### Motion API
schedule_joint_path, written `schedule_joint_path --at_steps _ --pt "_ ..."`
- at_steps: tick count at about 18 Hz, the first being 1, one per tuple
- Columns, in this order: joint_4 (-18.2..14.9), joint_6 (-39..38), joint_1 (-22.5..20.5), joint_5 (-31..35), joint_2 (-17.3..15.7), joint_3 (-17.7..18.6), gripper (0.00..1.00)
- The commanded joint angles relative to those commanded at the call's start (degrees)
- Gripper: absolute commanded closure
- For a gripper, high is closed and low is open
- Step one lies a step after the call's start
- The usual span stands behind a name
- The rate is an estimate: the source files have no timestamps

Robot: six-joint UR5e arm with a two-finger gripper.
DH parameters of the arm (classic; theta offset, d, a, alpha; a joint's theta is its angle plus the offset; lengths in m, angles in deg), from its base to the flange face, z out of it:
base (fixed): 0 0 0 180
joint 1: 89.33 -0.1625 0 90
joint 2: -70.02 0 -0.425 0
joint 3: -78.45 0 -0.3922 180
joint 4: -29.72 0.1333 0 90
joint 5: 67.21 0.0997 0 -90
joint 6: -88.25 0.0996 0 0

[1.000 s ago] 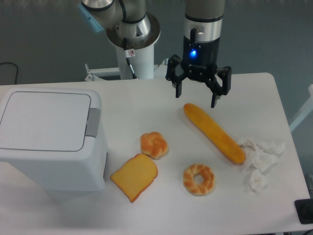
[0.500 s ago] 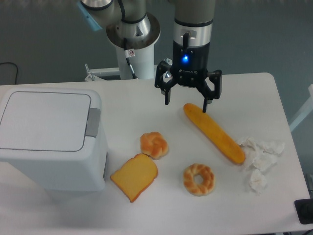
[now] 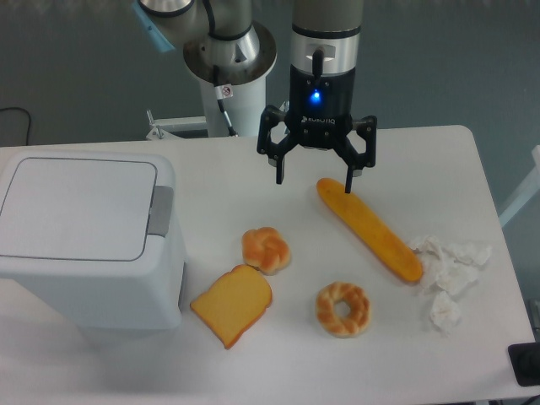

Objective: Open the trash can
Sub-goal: 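Move the open gripper across the table toward the white trash can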

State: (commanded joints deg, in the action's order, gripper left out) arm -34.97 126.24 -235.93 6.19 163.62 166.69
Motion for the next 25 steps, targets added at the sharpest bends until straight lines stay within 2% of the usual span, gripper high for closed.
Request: schedule_joint_path --at_steps 4,11,16,22,25 --pt "0.00 -6.77 -0.09 -6.16 0.35 -0.18 0.00" --pt "0.00 -15.21 0.00 -7.30 0.26 -0.18 0.00" --pt "0.00 -18.91 0.88 -8.45 0.79 0.00 0.00" --pt "0.09 -18.65 2.19 -8.62 1.93 -0.18 0.00" --pt "2.28 -18.91 3.78 -8.80 2.72 -0.35 0.00"
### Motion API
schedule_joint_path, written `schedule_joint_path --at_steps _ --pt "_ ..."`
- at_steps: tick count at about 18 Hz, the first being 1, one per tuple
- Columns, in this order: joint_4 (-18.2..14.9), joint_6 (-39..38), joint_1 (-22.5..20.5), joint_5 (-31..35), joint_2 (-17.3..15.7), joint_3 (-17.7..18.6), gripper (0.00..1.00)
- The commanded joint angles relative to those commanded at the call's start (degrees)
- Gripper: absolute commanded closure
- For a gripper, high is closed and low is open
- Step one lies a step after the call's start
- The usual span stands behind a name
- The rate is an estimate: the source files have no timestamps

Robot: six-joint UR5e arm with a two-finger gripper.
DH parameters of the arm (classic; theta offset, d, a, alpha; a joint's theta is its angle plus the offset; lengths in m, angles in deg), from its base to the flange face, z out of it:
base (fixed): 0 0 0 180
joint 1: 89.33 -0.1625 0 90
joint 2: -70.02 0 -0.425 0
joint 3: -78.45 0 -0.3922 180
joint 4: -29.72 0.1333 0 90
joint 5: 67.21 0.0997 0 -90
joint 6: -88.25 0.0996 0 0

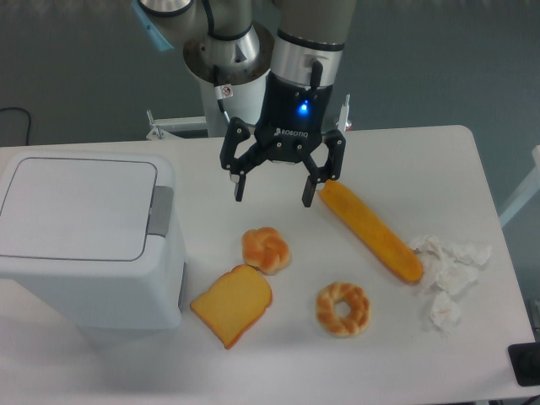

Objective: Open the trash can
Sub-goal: 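Move the open gripper across the table toward the white trash can, then lower the gripper beside the trash can lid's grey tab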

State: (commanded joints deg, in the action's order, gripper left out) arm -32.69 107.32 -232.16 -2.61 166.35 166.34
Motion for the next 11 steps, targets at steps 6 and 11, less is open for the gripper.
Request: schedule_joint_path --at_steps 6,11 --pt "-0.08 -0.35 0.27 0.00 -0.35 0.35 0.00" --pt "0.09 -0.44 1.49 0.00 -0.18 0.53 0.00"
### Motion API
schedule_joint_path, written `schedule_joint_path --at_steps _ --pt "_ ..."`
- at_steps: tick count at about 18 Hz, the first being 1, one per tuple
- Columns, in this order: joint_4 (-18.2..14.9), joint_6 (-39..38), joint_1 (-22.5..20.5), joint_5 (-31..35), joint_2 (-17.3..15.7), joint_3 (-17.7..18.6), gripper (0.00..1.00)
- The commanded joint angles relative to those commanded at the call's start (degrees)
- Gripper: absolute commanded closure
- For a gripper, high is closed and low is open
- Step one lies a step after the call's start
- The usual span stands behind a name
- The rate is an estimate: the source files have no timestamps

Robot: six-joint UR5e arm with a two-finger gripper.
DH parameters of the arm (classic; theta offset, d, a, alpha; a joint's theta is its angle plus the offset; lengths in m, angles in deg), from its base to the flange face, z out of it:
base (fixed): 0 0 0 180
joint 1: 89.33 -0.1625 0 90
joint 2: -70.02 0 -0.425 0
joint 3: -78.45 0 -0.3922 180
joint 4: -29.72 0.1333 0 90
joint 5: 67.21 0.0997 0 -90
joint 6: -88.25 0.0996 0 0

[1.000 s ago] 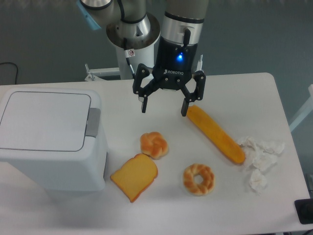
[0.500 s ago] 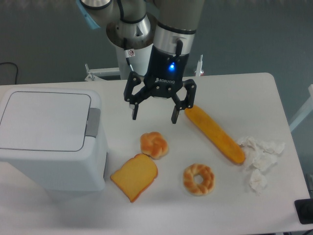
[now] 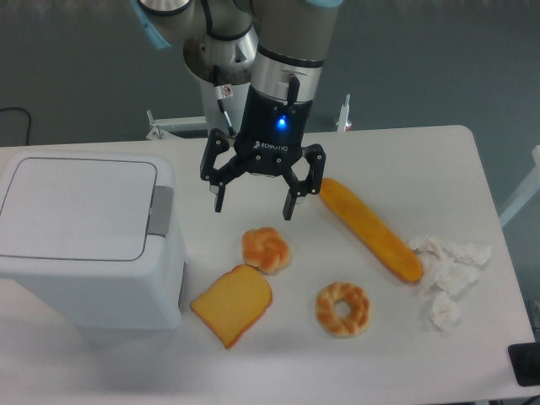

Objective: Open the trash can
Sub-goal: 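Lower the gripper beside the trash can lid's grey tab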

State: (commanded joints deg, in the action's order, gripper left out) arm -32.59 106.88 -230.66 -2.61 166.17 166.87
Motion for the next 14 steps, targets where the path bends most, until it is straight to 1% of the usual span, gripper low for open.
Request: schedule_joint_path --at_steps 10,14 --pt "0.00 -1.06 1.15 0.09 0.18 0.35 0.00" --pt "0.00 -0.97 2.29 0.18 0.35 0.79 0.00"
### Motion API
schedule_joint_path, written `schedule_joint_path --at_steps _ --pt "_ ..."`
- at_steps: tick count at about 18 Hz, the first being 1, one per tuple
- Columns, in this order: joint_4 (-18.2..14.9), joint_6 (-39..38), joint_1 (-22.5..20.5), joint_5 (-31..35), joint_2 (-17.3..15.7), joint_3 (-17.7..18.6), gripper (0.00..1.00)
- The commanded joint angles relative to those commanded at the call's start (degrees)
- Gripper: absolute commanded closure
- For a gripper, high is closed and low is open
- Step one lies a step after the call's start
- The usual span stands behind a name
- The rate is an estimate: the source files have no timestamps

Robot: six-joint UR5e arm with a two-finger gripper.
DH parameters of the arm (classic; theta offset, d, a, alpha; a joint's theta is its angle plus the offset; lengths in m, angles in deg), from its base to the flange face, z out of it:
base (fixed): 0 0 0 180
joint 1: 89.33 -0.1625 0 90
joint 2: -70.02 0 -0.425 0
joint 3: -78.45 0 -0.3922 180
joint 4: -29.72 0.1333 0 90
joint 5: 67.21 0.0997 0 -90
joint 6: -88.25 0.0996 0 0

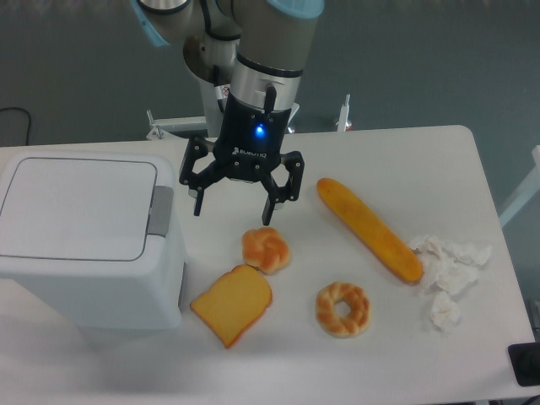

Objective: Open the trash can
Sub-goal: 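Lower the gripper beside the trash can lid's grey tab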

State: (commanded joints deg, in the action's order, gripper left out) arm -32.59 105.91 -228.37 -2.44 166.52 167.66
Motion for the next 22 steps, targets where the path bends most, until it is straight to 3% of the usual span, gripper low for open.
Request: schedule_joint_path --at_steps 22 --pt "0.00 -0.17 1.76 0.00 0.44 0.97 0.00"
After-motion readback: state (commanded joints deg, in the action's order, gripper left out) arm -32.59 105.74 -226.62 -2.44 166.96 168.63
